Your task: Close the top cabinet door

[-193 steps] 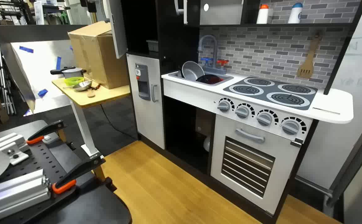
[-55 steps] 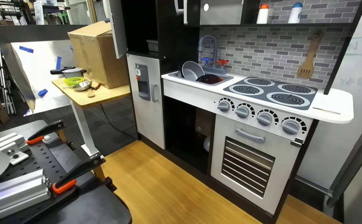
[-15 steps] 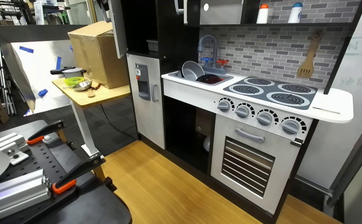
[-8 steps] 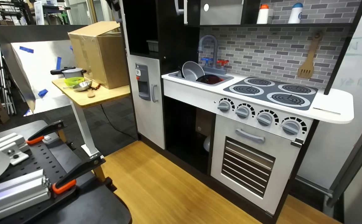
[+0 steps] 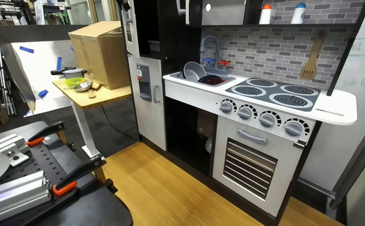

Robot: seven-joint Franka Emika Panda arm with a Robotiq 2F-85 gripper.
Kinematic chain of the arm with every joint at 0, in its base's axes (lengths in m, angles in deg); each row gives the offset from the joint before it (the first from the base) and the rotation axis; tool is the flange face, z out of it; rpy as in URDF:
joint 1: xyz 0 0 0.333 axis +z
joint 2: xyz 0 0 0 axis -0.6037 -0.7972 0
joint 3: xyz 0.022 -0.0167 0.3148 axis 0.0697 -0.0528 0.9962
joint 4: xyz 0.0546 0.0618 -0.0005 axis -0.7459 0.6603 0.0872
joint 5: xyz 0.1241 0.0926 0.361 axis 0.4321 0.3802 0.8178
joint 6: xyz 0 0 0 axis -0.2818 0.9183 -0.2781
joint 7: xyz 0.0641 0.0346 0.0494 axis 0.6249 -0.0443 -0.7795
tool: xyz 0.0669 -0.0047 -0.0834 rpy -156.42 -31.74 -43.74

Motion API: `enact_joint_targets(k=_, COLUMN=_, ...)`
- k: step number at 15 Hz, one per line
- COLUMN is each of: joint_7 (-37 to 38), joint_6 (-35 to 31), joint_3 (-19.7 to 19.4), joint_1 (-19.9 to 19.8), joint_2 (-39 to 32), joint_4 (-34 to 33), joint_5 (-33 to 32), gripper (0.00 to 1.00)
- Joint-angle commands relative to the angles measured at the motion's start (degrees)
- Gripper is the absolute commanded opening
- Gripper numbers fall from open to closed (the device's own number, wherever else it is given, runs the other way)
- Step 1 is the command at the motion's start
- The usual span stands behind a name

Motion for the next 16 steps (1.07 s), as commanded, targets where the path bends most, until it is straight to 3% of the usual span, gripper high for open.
enact_joint_targets(k=1, joint_7=5.6, joint_6=1.1, joint_3=2.2, joint_1=-5.3, joint_2=-2.3, joint_4=-3.2, joint_5=-4.6, gripper=0.06)
enact_joint_targets(k=6, joint_7=14.2, joint_6=2.7, joint_3=4.2, joint_1=-9.8, joint_2=-6.8, joint_4=-8.9, joint_5=-12.0, gripper=0.06)
enact_joint_targets(k=16, joint_7=21.5, joint_6=3.8, joint_3=3.7, joint_1=-10.0, joint_2=-9.3, joint_4=-12.5, joint_5=-15.7, gripper=0.06)
